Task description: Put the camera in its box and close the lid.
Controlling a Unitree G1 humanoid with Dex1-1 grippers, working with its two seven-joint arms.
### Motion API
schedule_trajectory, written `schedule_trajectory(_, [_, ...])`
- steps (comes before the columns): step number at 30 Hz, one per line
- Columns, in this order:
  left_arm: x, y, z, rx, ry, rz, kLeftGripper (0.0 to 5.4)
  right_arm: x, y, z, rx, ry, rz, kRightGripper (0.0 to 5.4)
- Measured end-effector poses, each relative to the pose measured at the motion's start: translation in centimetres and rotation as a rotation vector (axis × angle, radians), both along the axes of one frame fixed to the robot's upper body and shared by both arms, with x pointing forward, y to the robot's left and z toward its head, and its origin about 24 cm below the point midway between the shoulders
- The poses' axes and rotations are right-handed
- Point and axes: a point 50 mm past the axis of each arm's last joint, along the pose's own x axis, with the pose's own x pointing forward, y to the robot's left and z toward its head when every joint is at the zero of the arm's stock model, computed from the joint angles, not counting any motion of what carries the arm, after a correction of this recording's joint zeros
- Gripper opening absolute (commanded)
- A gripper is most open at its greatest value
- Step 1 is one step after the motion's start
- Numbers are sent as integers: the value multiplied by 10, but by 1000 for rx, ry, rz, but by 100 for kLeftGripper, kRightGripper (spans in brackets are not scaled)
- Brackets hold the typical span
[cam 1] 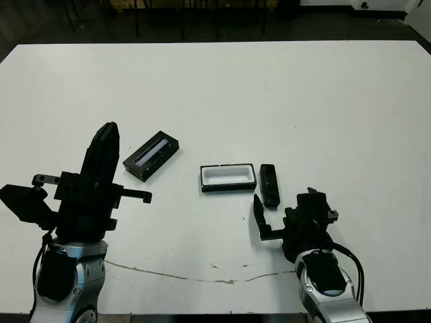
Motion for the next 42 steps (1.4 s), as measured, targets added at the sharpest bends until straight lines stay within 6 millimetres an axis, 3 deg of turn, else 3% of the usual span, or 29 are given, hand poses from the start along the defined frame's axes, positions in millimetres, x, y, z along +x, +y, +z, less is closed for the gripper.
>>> schedule_trajectory(42, [0, -1, -1, 11, -1, -23, 0, 8, -1, -5, 49, 37, 7, 539])
